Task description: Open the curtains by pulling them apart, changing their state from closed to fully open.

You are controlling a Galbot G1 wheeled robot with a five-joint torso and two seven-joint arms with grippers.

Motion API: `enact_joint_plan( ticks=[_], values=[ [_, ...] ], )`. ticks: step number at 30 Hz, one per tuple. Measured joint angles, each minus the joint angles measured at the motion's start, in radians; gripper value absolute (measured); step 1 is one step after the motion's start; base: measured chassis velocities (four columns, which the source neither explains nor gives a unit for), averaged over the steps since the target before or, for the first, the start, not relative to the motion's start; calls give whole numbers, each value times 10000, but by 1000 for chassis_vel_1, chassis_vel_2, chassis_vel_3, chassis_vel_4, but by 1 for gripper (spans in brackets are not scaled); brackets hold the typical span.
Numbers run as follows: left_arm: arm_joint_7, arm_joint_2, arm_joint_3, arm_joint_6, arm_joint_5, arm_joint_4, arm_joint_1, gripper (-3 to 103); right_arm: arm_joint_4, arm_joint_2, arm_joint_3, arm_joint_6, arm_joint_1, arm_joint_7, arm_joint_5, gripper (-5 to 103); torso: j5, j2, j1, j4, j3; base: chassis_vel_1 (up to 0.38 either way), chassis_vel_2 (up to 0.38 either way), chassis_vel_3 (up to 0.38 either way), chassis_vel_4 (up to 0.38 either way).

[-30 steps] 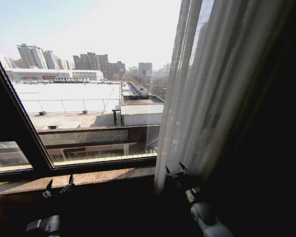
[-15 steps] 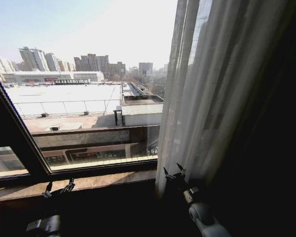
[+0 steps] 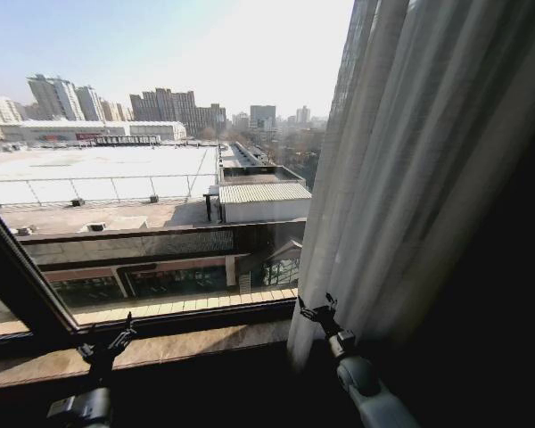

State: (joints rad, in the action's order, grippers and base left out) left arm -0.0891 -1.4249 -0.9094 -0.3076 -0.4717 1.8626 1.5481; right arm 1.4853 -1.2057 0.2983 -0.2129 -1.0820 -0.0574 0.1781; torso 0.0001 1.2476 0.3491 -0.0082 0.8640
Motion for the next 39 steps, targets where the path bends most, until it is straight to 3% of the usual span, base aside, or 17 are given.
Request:
enact_joint_plan(
  ticks=[5,8,10,11,14,20,23,25,31,39],
  values=[
    [0,0,-3,0,0,0,2,100,-433,-178,-72,1,326,-67,-122,103,-3,3,-3,0,0,40,-57,-45,39],
    [0,0,-3,0,0,0,0,100,-503,-225,-137,-74,402,3,-39,95,-4,0,4,-1,2,0,0,0,0],
    [0,0,-2,0,0,0,-3,100,-506,-233,-180,-124,415,45,-6,84,-1,-5,16,-1,6,0,0,0,0],
    [0,0,-1,0,0,0,-3,100,-507,-233,-192,-140,414,52,0,84,0,-6,18,-1,6,0,0,0,0],
    [0,0,0,0,0,0,-3,100,-505,-219,-202,-231,388,124,96,68,-1,-6,17,-1,5,0,0,0,0],
    [0,0,0,0,0,0,-2,100,-507,-204,-126,-415,303,360,320,51,-2,-3,9,-1,3,0,0,0,0],
    [0,0,0,-1,0,0,-3,100,-504,-211,-66,-576,263,492,459,36,-3,-3,10,-1,4,0,0,0,0],
    [1,0,0,0,0,0,-3,100,-523,-223,-58,-627,263,490,476,36,-2,-4,11,-1,4,0,0,0,0],
    [0,0,0,0,0,0,-3,100,-552,-215,5,-683,219,633,643,3,-1,-3,10,0,3,0,0,0,0],
    [0,0,0,0,0,0,-3,100,-572,-187,12,-583,259,737,789,0,-1,-3,10,-2,4,-10,-12,14,6]
  ],
)
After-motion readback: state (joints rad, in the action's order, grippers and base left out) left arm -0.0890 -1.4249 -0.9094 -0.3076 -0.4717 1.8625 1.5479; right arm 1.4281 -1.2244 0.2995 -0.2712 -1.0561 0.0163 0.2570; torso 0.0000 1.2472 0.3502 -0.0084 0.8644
